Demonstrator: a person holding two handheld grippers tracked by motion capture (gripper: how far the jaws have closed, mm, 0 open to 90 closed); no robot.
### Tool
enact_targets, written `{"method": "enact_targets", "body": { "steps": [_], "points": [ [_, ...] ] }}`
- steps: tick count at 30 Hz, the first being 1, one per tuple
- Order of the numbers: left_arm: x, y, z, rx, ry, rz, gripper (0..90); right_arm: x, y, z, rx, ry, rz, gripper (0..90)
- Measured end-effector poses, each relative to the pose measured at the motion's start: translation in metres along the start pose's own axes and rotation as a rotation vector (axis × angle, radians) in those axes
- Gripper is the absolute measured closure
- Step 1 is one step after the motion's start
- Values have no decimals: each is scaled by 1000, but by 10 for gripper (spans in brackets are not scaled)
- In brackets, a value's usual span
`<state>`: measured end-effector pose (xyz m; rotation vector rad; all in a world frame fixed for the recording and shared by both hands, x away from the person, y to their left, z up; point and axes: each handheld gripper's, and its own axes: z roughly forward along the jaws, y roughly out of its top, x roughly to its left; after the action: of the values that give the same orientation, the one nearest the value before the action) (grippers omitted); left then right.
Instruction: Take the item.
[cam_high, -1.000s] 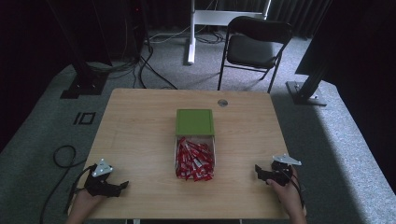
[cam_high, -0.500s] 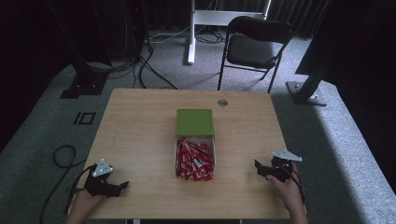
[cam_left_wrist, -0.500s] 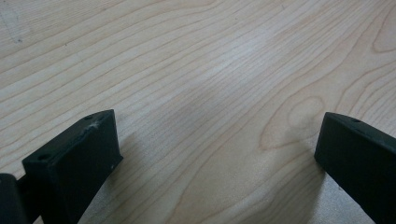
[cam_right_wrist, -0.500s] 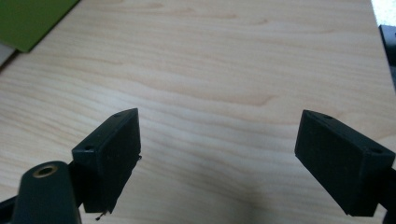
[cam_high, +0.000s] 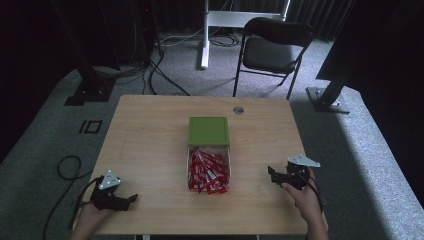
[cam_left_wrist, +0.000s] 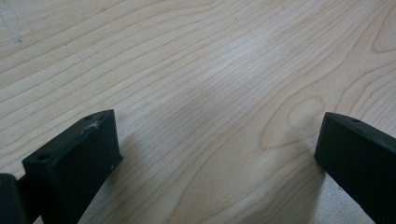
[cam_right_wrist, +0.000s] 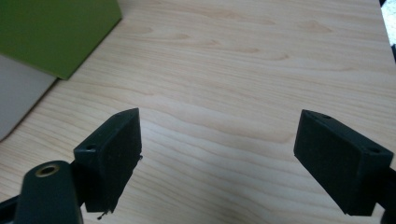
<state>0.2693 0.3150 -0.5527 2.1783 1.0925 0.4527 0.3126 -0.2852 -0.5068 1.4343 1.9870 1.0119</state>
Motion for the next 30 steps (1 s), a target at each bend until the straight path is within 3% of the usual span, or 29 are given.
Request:
{"method": "enact_targets", "body": {
  "steps": [30],
  "points": [
    [0, 0, 0, 2, 0, 0, 8, 37, 40, -3, -76, 93, -34, 157]
  ]
}}
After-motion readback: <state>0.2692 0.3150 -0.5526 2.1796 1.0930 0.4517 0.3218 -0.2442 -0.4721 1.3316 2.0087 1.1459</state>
